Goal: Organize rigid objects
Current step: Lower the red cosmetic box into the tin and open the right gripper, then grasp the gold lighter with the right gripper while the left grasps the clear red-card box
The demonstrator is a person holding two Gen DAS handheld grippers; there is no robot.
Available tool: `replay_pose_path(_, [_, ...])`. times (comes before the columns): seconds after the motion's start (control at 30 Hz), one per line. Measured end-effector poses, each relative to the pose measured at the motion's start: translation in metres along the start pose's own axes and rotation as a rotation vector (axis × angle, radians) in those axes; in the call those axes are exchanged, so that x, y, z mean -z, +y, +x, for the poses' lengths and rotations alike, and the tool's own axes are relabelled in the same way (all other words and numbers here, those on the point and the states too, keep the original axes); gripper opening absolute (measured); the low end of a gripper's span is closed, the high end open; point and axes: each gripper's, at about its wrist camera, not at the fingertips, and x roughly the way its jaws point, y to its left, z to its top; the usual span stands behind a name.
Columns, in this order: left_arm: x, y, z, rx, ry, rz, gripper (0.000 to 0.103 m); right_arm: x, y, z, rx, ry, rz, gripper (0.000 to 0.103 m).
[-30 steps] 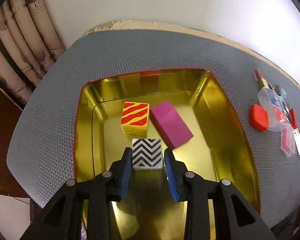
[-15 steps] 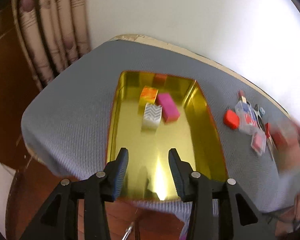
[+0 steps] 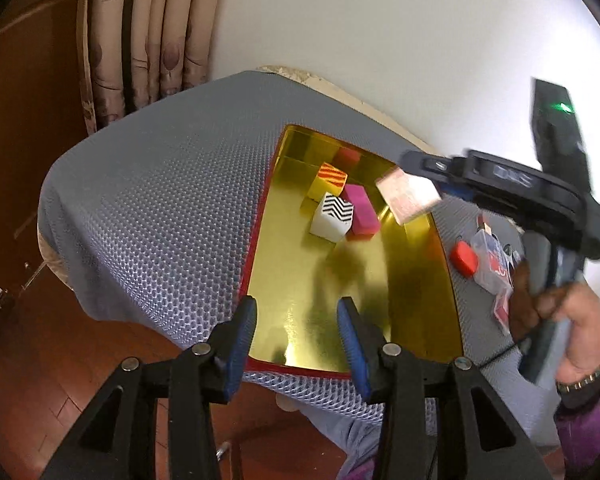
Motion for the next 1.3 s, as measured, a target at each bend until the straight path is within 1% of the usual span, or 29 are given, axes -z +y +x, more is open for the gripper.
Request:
replay_pose_path(0.1, [0.001,-0.006,0.003,-0.022,0.022,0.053,0.043,-0.006,-0.003,0.013,0.021,0.01,-0.012,0.047])
replay_pose_path(0.17, [0.002,-0.01,0.005,-0.029,0.032,0.073,0.043,-0.009,-0.004,0.02,0.052,0.017,-0.03,0.047])
replay_pose_path(0.27, [0.004,-0.012,0.004,-0.042,0.028,0.098,0.043,-0.01,-0.007,0.027,0.081,0.027,-0.042,0.047])
replay_pose_path(0.37, [0.006,-0.015,0.002,-0.028,0.025,0.108,0.044,-0.011,-0.008,0.033,0.154,0.03,-0.084,0.047])
replay_pose_path(0.4, [0.007,-0.015,0.002,-0.026,0.024,0.111,0.045,-0.011,-0.009,0.035,0.165,0.029,-0.089,0.048])
replay_pose_path(0.43, [0.008,-0.015,0.002,-0.024,0.024,0.116,0.048,-0.012,-0.01,0.035,0.163,0.027,-0.088,0.049])
replay_pose_path(0.47, [0.008,-0.015,0.002,-0.022,0.025,0.118,0.048,-0.013,-0.011,0.036,0.158,0.025,-0.084,0.053])
replay_pose_path(0.5, [0.007,-0.015,0.002,-0.017,0.026,0.12,0.049,-0.013,-0.012,0.034,0.166,0.02,-0.077,0.066])
replay_pose_path(0.53, [0.006,-0.015,0.001,-0.013,0.025,0.122,0.051,-0.012,-0.012,0.031,0.171,0.008,-0.068,0.073])
replay_pose_path(0.57, [0.007,-0.016,0.0,-0.012,0.02,0.127,0.051,-0.011,-0.014,0.026,0.126,0.008,-0.082,0.074])
replay_pose_path(0.63, [0.008,-0.018,-0.003,-0.015,-0.002,0.145,0.053,-0.008,-0.017,0.008,0.115,-0.049,-0.05,0.074])
replay_pose_path(0.7, [0.009,-0.022,-0.005,-0.043,-0.017,0.173,0.057,-0.001,-0.022,-0.016,0.065,-0.116,-0.005,0.074])
replay_pose_path(0.73, [0.01,-0.025,-0.006,-0.055,-0.019,0.198,0.057,0.008,-0.024,-0.032,0.037,-0.15,0.012,0.074])
replay_pose_path(0.77, [0.011,-0.028,-0.007,-0.057,-0.023,0.217,0.057,0.017,-0.026,-0.044,0.031,-0.171,0.02,0.074])
replay_pose_path(0.87, [0.017,-0.04,-0.01,-0.072,-0.041,0.278,0.057,0.063,-0.042,-0.088,0.053,-0.221,0.045,0.074])
replay_pose_path(0.9, [0.019,-0.045,-0.011,-0.06,-0.041,0.301,0.057,0.083,-0.052,-0.102,0.077,-0.231,0.059,0.075])
replay_pose_path(1.0, [0.024,-0.054,-0.012,-0.001,-0.012,0.334,0.057,0.141,-0.092,-0.142,0.211,-0.23,0.106,0.075])
replay_pose_path(1.03, [0.027,-0.057,-0.012,0.018,-0.006,0.347,0.057,0.16,-0.112,-0.156,0.261,-0.224,0.141,0.075])
replay_pose_path(1.13, [0.036,-0.07,-0.012,0.044,0.015,0.383,0.057,0.204,-0.169,-0.191,0.414,-0.204,0.26,0.075])
replay_pose_path(1.17, [0.039,-0.074,-0.011,0.055,0.024,0.393,0.057,0.215,-0.187,-0.2,0.441,-0.198,0.314,0.076])
replay_pose_path(1.23, [0.047,-0.088,-0.007,0.055,0.036,0.419,0.057,0.231,-0.214,-0.217,0.441,-0.205,0.412,0.077])
replay_pose_path(1.3, [0.056,-0.102,-0.004,0.035,0.042,0.464,0.057,0.234,-0.224,-0.222,0.44,-0.201,0.409,0.077])
